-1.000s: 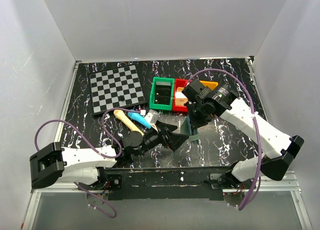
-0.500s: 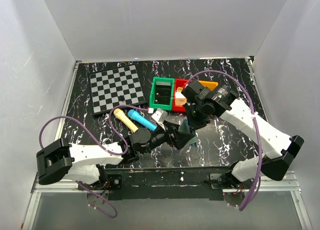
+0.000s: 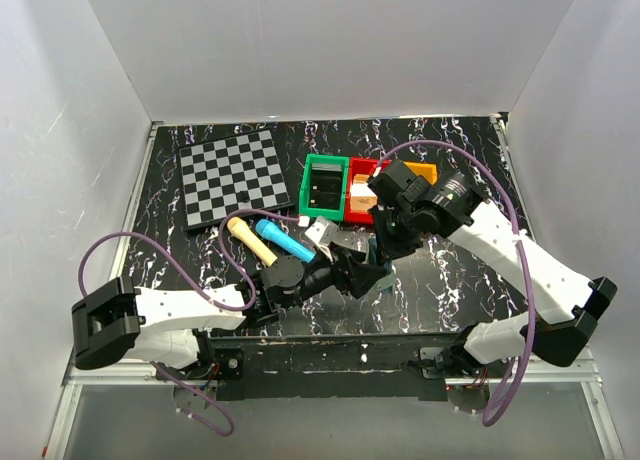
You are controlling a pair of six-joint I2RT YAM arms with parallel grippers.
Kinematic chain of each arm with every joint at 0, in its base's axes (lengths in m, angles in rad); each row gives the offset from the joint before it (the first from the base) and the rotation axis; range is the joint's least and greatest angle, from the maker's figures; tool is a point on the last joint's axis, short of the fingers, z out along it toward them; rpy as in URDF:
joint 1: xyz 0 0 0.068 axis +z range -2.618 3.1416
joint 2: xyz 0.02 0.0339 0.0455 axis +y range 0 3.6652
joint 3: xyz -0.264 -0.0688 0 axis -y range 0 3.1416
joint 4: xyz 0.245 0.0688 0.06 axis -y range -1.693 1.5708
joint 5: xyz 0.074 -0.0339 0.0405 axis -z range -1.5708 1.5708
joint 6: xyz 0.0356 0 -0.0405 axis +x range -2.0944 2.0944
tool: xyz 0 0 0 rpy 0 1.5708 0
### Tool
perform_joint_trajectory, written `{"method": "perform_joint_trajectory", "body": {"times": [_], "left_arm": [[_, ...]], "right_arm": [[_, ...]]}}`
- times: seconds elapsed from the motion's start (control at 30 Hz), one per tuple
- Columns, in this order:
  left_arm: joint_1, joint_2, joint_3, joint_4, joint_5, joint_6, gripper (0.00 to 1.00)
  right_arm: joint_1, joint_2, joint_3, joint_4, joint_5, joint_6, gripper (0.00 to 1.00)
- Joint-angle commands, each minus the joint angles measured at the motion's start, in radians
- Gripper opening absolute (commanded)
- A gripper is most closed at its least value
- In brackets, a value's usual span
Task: Take the credit cards out of the card holder
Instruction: Open the card holder at the center of the board.
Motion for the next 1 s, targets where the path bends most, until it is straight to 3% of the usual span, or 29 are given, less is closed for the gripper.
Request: {"method": "perform_joint_trajectory", "body": {"times": [0.0,0.13,0.2,0.63,0.7,0.83,0.97], "left_arm": [[0.007,-0.045,-0.04,-0.054,-0.077,0.019,0.39],[0.007,-0.077,-0.064,-0.048,-0.073,0.024,0.17],[0.007,-0.099,-0.081,-0.048,-0.065,0.027,0.0],[0.007,-0.321,-0.155,-0.106,0.016,0.016,0.0],[0.007,-0.337,-0.149,-0.124,0.018,0.021,0.0],[0.009,-0.366,-0.144,-0.129,0.018,0.004,0.0],[0.009,-0.406,-0.138,-0.144,-0.019,-0.022,0.0]], "right_arm": [[0.013,-0.063,-0.009,-0.075,-0.07,0.004,0.01],[0.013,-0.097,-0.032,-0.04,-0.121,-0.015,0.01],[0.013,-0.115,-0.048,-0.02,-0.132,-0.024,0.01],[0.011,-0.233,-0.174,0.173,-0.288,-0.042,0.02],[0.013,-0.243,-0.189,0.19,-0.303,-0.044,0.1],[0.009,-0.266,-0.217,0.23,-0.339,-0.038,0.38],[-0.009,-0.313,-0.255,0.288,-0.398,-0.033,0.44]]}}
